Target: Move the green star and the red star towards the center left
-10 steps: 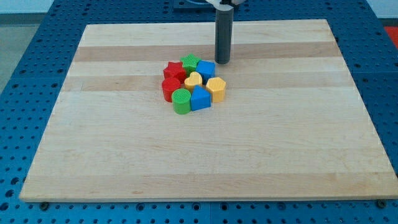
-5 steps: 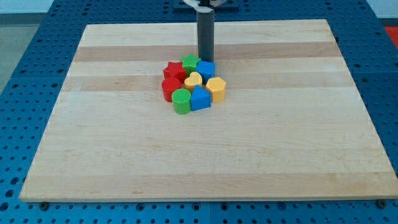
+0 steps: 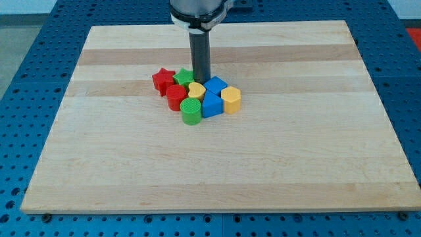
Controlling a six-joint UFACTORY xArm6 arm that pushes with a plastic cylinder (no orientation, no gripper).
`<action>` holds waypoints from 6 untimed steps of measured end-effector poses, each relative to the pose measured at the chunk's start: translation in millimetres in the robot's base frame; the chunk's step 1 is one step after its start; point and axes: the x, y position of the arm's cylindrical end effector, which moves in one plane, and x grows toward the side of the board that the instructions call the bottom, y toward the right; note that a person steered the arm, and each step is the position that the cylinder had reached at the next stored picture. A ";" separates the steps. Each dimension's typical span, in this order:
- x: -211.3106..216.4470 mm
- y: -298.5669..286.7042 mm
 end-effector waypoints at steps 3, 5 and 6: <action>-5.2 -20.5; -5.2 -45.6; -1.0 -53.1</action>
